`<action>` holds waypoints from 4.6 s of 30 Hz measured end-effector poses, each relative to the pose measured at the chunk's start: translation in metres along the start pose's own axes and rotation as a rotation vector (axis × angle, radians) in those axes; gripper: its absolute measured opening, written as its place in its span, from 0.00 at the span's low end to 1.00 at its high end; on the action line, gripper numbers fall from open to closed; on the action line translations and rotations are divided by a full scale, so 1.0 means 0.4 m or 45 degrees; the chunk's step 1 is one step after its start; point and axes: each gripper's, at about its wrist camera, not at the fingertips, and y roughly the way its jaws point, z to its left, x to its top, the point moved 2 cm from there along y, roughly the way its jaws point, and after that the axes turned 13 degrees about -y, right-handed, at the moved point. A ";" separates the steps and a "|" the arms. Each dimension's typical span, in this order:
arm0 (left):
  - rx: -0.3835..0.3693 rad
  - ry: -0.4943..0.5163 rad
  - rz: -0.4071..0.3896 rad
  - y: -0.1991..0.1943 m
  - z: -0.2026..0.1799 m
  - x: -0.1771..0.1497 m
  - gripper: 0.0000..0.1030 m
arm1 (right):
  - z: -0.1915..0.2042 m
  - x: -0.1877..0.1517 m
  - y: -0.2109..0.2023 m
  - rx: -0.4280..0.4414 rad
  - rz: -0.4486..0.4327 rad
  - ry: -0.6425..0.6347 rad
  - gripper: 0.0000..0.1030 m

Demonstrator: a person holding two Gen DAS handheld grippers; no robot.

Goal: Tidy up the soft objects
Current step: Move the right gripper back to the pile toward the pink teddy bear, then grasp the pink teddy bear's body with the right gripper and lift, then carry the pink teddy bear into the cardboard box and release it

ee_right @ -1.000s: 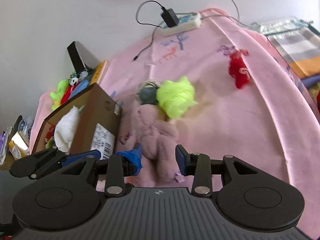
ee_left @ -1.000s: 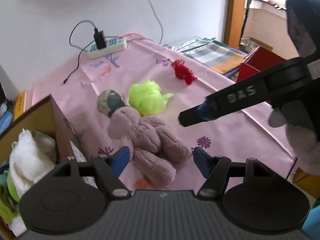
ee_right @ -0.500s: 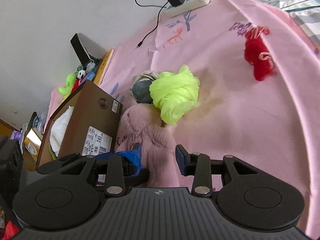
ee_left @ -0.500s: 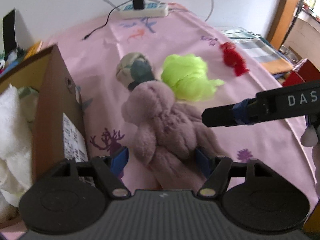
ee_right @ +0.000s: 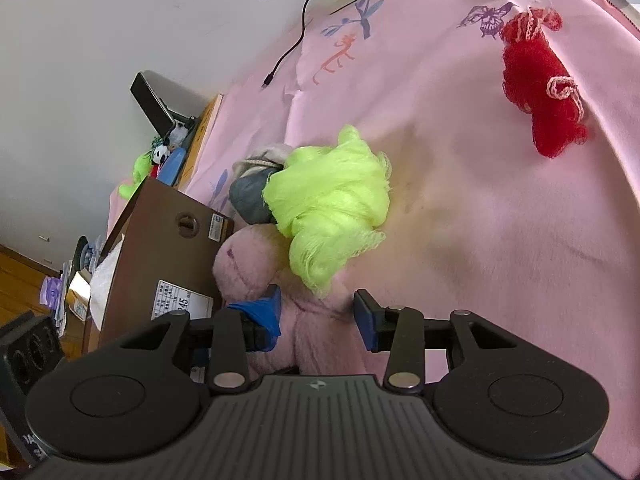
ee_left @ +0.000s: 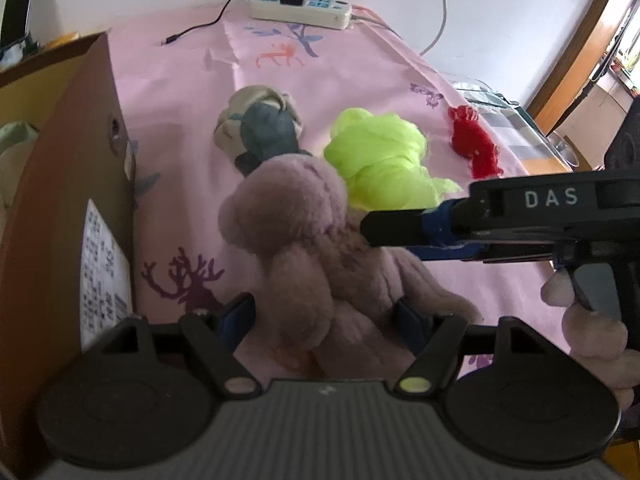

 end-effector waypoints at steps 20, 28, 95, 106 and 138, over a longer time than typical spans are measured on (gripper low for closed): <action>-0.036 0.100 0.022 -0.021 -0.035 -0.039 0.53 | 0.027 -0.043 -0.037 0.002 0.029 -0.034 0.24; -0.045 0.212 0.050 -0.064 -0.049 -0.110 0.53 | 0.049 -0.096 -0.059 0.019 0.098 -0.009 0.24; 0.032 0.632 -0.280 -0.447 0.242 0.100 0.55 | 0.555 -0.003 0.017 -0.051 -0.342 -0.178 0.26; 0.078 0.605 -0.201 -0.352 0.281 0.117 0.67 | 0.539 -0.020 0.084 -0.133 -0.270 -0.157 0.27; 0.194 0.435 -0.304 -0.436 0.291 0.049 0.68 | 0.546 -0.019 0.138 -0.119 -0.186 -0.216 0.26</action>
